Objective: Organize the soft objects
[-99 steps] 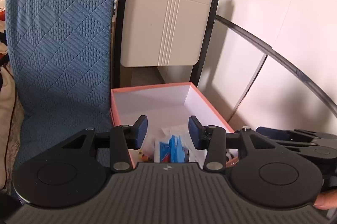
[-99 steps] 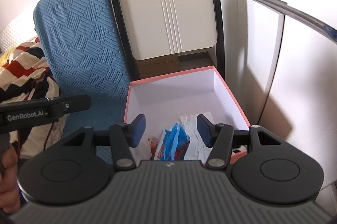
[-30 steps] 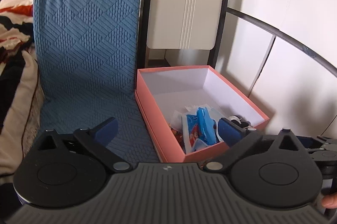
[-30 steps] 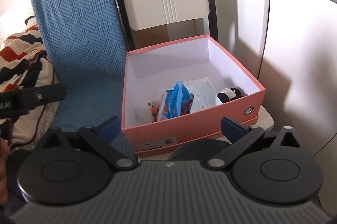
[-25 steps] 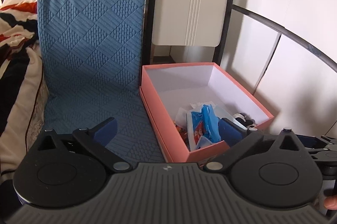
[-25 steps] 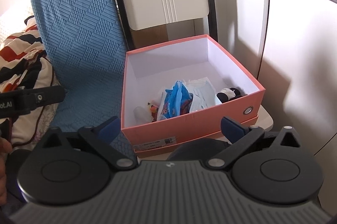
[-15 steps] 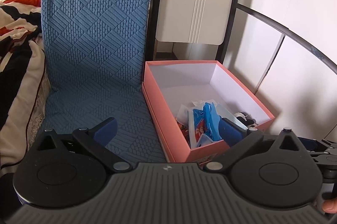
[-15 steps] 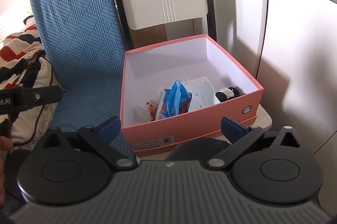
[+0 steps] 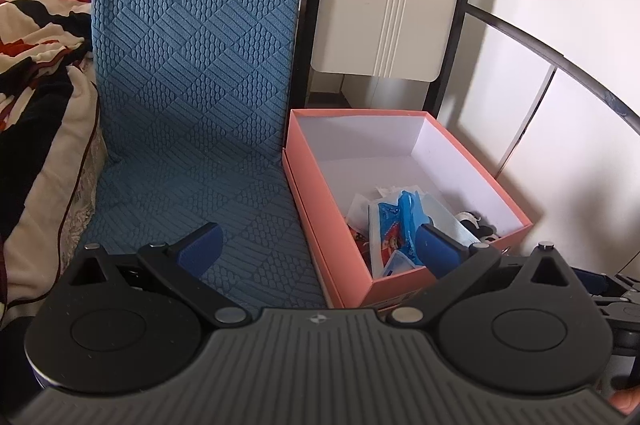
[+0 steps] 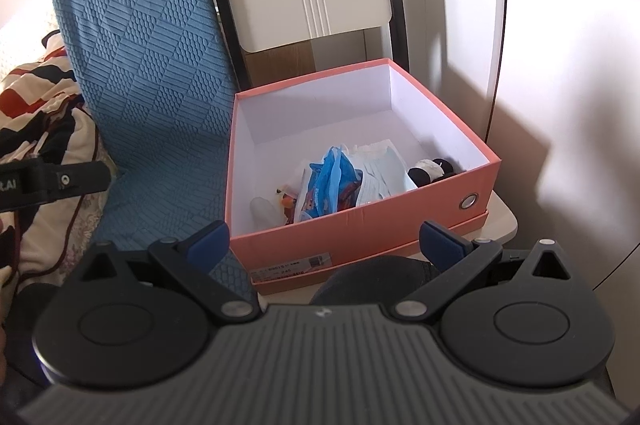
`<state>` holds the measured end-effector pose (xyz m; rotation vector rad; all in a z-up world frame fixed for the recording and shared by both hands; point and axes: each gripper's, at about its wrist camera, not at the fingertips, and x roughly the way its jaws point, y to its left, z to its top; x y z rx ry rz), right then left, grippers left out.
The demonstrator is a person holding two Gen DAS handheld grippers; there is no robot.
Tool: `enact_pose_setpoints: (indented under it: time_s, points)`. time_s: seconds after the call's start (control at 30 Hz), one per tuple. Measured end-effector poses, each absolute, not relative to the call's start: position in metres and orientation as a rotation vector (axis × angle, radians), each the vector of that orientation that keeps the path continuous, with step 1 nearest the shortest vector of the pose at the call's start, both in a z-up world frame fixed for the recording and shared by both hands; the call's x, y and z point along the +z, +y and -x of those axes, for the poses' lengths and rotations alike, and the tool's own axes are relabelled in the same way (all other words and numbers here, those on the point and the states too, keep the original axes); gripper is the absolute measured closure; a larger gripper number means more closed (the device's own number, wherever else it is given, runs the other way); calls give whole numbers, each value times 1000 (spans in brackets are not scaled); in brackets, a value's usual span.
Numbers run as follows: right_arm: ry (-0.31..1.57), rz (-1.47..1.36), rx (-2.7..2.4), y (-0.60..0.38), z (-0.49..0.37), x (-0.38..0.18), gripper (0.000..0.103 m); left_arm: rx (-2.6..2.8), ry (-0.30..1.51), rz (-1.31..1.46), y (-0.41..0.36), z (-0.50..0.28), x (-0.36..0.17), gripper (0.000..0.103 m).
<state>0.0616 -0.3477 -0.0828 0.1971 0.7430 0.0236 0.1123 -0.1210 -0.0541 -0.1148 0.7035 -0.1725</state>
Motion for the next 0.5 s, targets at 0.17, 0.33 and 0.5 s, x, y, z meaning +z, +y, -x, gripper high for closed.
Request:
enact_pose_setpoints:
  time_s: [0.17,0.33,0.5]
  points:
    - [741,-195,32,-346,-61,-82,0,-175,710,119,-122,-113,-55,0]
    - [739,-194,34,-346,-61,-82,0,-179,705,120,-123,-112,-54,0]
    - [739,-194,34,-345,-60,-81,0,-178,708,121,-125,-112,-55,0]
